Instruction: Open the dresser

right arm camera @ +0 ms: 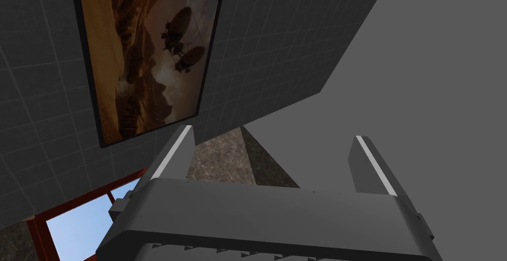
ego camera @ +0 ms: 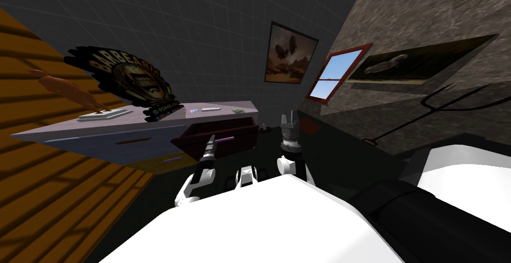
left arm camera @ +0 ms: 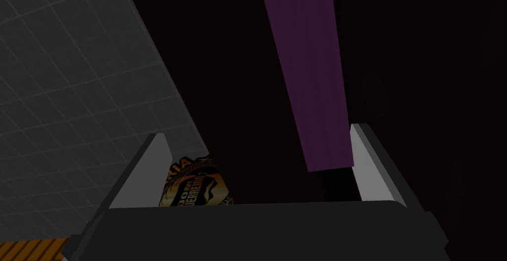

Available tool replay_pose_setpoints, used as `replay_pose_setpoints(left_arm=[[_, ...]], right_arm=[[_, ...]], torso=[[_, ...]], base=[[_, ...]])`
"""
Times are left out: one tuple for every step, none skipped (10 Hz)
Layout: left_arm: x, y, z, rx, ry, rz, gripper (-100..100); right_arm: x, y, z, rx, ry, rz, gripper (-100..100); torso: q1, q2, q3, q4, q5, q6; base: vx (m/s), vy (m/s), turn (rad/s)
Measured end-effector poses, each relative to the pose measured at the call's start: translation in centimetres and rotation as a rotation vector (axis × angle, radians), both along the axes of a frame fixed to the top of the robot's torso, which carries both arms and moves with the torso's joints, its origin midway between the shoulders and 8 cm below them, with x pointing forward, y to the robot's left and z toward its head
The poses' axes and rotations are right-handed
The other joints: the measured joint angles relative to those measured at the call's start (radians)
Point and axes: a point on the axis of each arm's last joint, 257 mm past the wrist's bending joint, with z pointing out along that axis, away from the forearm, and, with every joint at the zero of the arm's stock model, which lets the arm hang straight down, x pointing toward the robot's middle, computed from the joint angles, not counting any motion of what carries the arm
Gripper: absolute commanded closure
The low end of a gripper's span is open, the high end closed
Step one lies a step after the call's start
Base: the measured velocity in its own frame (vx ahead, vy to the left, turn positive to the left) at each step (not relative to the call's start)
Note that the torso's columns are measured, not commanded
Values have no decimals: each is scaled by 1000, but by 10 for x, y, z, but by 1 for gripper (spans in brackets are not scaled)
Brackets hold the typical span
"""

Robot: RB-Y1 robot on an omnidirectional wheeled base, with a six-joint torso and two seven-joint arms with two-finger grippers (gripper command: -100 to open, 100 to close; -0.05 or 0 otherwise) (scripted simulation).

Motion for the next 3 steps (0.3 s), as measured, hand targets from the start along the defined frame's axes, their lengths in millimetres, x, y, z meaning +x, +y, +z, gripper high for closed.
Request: replay_pose_setpoints(left_arm=[[0,0,0,0,1,0,0],[0,0,0,0,1,0,0],[0,0,-1,0,1,0,0]], right_arm=[[0,0,0,0,0,0,0],[0,0,0,0,0,0,0],[0,0,0,0,0,0,0]], torso=[[0,0,0,0,0,0],[0,0,0,0,0,0],[0,0,0,-1,0,0]], base=[[0,0,0],[0,0,0],[0,0,0]])
